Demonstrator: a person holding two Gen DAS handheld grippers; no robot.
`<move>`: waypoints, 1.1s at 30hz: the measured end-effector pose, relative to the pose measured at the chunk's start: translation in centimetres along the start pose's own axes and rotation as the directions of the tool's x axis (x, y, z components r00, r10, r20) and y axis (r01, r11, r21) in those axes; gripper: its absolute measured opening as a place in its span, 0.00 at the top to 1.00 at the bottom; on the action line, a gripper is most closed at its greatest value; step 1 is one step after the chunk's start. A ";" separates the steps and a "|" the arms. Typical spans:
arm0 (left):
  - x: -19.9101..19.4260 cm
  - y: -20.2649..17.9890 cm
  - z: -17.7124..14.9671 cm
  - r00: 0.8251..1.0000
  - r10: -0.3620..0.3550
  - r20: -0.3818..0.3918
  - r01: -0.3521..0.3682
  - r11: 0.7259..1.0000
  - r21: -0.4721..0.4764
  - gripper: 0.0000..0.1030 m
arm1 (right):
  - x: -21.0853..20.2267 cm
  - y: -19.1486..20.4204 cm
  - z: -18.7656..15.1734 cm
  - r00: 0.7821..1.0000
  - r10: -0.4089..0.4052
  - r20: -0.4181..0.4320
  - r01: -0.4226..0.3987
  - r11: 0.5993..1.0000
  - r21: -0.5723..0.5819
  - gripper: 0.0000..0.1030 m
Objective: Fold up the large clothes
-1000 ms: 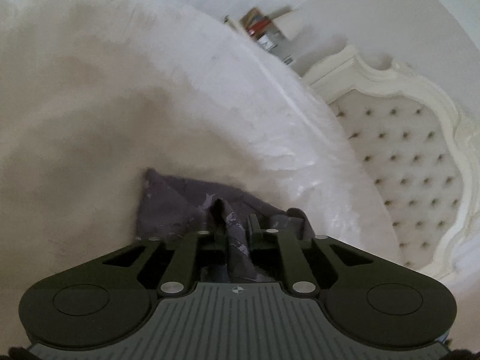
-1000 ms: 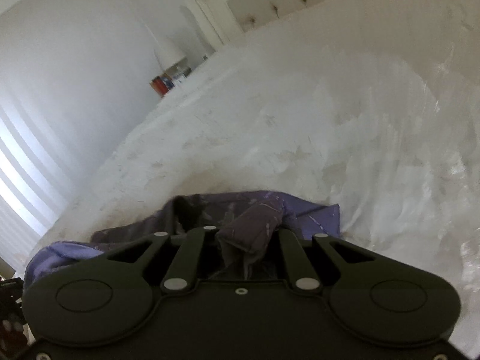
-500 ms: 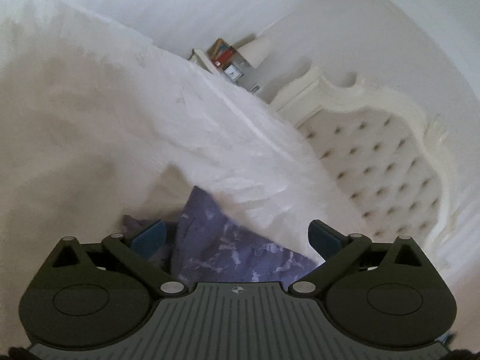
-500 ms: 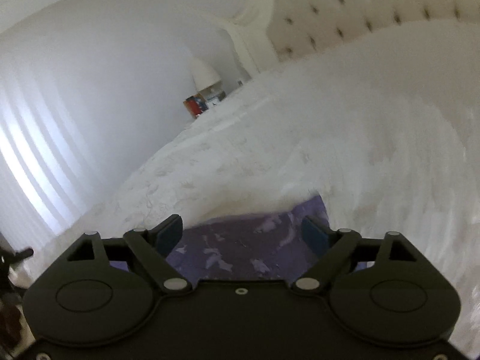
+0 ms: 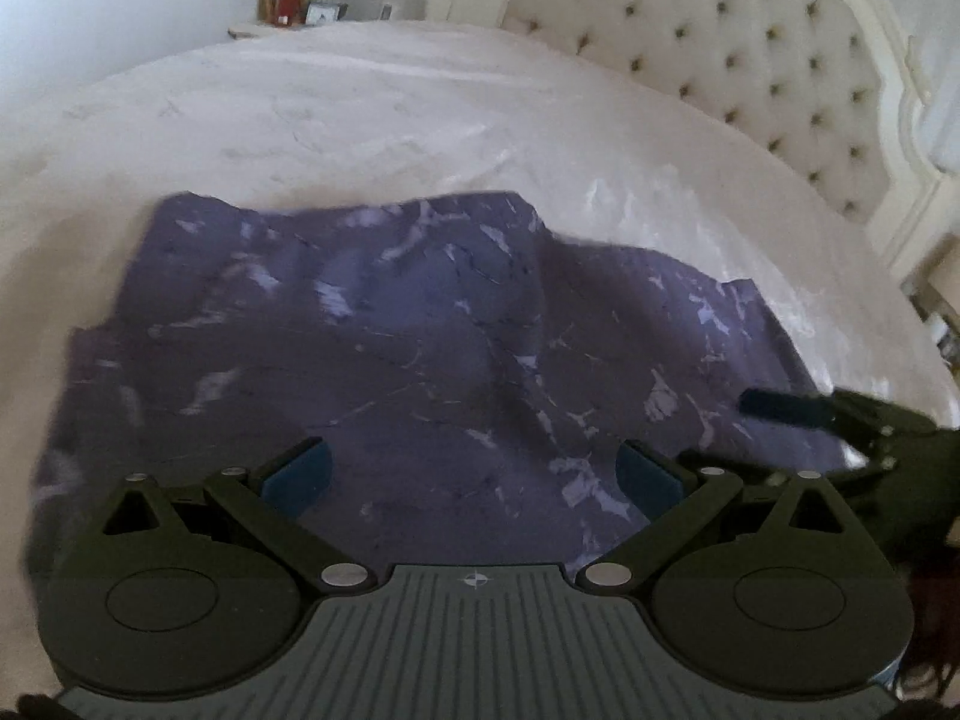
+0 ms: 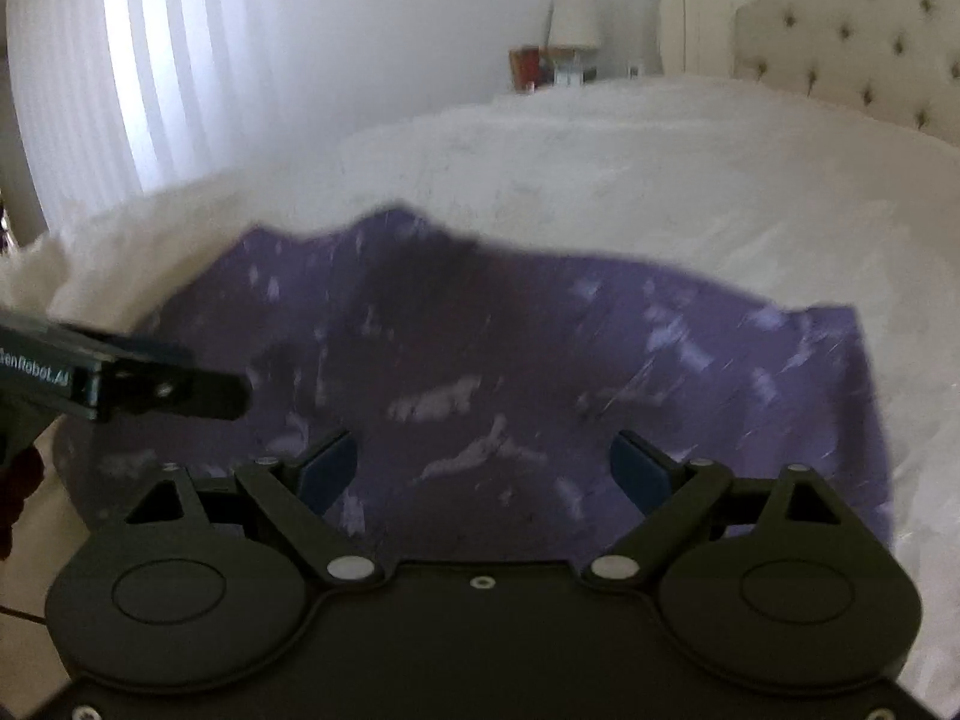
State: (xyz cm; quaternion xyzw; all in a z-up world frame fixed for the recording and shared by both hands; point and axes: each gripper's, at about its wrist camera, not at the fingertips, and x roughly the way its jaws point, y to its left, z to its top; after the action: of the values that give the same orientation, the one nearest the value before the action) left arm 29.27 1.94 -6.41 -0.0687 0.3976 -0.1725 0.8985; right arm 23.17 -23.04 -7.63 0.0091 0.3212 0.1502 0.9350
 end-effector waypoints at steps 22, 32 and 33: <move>5.9 7.2 4.0 0.978 0.208 0.004 -0.207 0.972 -0.111 0.01 | 5.8 -11.8 0.1 0.977 -0.215 -0.008 0.207 0.931 0.300 0.02; -3.6 9.5 -0.6 0.998 0.063 0.021 -0.058 0.977 -0.205 0.01 | -3.1 -12.3 -3.1 0.994 -0.100 0.035 0.081 0.930 0.358 0.01; -4.4 9.5 -1.2 0.998 0.065 0.018 -0.060 0.979 -0.196 0.01 | -4.2 -12.5 -4.1 0.995 -0.094 0.023 0.079 0.925 0.373 0.01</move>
State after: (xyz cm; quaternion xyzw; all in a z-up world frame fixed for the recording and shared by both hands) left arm 28.02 12.41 -6.64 -0.1462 0.4036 -0.1034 0.8972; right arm 21.01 -36.46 -9.78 0.1746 0.3252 0.0452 0.9283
